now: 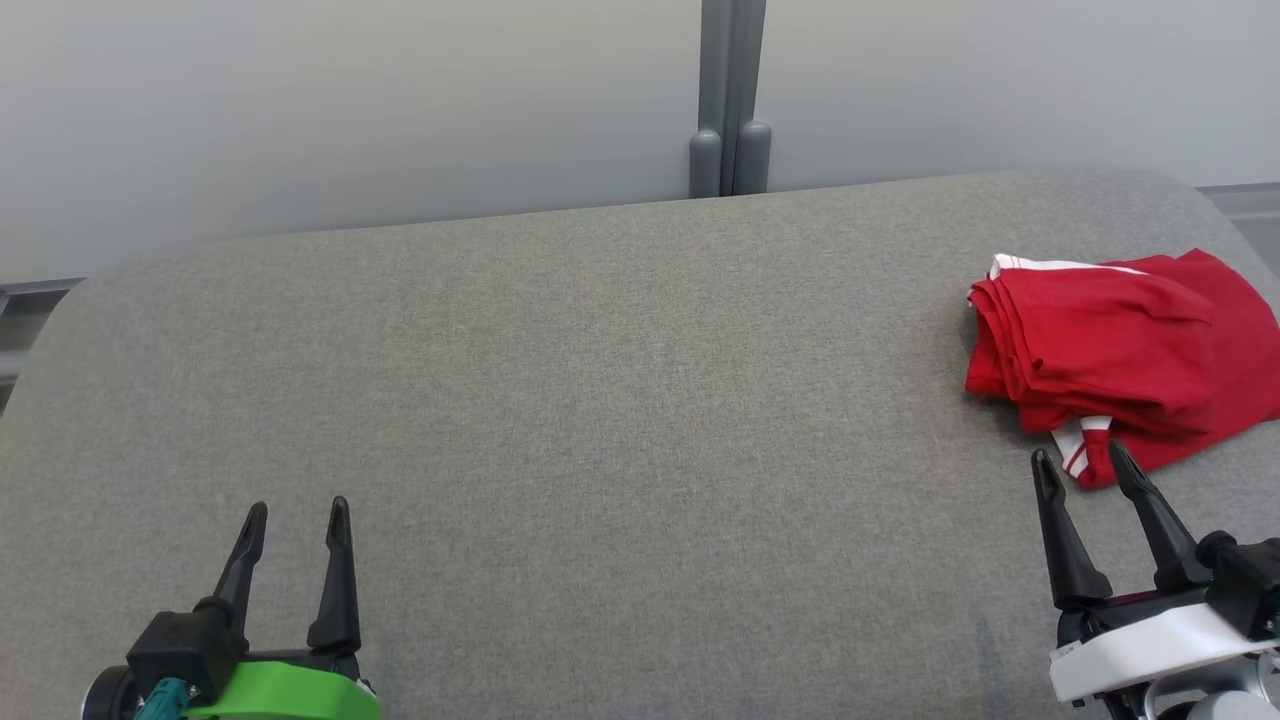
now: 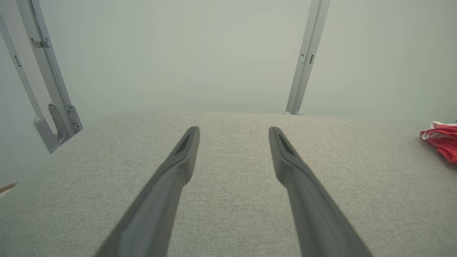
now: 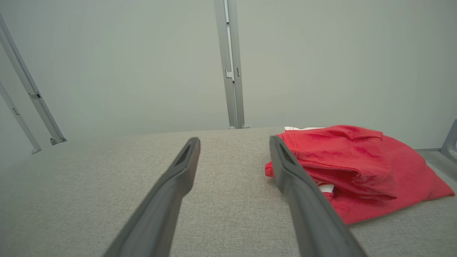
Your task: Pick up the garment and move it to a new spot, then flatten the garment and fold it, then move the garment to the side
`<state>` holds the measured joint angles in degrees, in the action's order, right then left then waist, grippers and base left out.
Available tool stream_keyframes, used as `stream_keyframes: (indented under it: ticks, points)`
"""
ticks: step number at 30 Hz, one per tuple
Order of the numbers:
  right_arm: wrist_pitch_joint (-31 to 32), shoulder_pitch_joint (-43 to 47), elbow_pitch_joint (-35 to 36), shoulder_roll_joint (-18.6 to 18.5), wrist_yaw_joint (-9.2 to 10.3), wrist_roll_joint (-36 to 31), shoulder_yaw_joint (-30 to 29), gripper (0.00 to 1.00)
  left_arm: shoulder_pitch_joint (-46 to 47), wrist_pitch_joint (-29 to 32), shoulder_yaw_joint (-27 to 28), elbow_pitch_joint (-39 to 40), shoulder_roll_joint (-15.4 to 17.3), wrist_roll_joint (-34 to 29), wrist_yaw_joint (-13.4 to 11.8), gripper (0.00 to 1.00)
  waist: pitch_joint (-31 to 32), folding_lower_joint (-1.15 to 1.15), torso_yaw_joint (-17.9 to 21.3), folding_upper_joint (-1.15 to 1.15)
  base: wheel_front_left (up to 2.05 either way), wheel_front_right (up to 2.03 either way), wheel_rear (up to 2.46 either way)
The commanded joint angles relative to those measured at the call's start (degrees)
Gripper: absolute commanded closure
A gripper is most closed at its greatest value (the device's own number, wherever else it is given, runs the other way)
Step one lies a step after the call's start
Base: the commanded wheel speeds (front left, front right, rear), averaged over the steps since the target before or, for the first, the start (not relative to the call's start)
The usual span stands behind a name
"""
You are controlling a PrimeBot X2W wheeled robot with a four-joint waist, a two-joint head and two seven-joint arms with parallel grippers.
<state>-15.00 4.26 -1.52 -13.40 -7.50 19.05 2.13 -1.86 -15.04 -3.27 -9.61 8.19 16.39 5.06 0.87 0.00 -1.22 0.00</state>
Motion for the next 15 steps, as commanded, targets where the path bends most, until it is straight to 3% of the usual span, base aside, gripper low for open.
stream_keyframes:
  ticks: [1, 15]
  points:
    - [-0.19, -0.42, -0.19, -0.1, 0.02, 0.31, 0.02, 0.0, -0.61, -0.19, 0.47, -0.22, -0.21, -0.73, 0.45, 0.0, -0.01, 0.0, 0.0, 0.0, 0.0, 0.0, 0.0]
    - [-0.19, -0.55, -0.38, -0.03, 0.02, 0.83, 0.39, 0.0, -0.32, -0.18, 2.24, -1.18, -1.47, -2.35, 1.61, 0.0, 0.16, 0.0, 0.28, 0.0, 0.0, 0.0, 0.0]
